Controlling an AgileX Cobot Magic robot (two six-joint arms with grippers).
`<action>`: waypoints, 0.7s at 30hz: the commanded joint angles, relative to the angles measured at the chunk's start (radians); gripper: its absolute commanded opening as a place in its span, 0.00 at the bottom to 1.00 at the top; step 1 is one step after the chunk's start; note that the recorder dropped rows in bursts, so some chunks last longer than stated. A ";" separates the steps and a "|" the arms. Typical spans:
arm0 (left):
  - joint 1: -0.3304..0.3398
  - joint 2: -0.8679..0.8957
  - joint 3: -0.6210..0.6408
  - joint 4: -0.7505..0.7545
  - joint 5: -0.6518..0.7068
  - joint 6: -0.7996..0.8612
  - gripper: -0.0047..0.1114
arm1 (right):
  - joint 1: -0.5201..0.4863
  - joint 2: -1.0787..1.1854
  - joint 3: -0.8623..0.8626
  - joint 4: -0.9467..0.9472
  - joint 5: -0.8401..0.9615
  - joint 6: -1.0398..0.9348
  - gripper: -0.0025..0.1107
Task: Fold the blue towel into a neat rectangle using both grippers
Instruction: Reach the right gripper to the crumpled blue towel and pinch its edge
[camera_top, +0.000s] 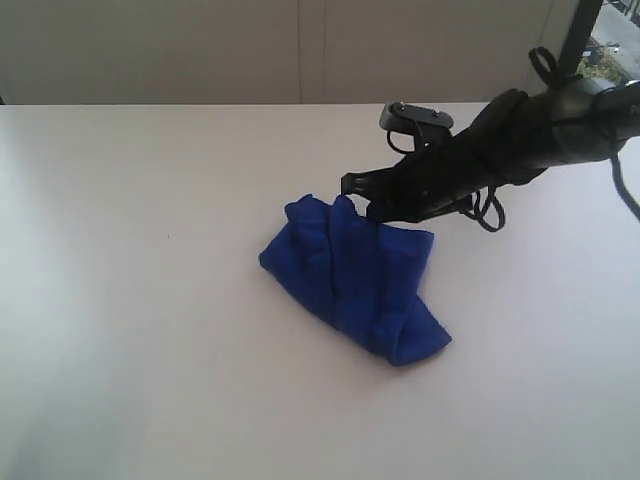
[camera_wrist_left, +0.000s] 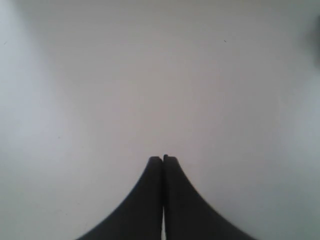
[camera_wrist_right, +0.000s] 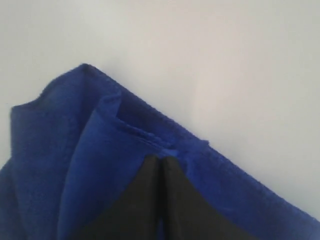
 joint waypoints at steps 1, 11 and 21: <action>0.001 -0.005 0.005 -0.004 0.003 -0.002 0.04 | 0.001 -0.076 -0.009 -0.004 0.067 -0.042 0.02; 0.001 -0.005 0.005 -0.004 0.003 -0.002 0.04 | 0.001 -0.123 -0.009 -0.079 0.298 -0.073 0.02; 0.001 -0.005 0.005 0.001 0.003 0.030 0.04 | 0.001 -0.121 -0.003 -0.121 0.331 -0.073 0.02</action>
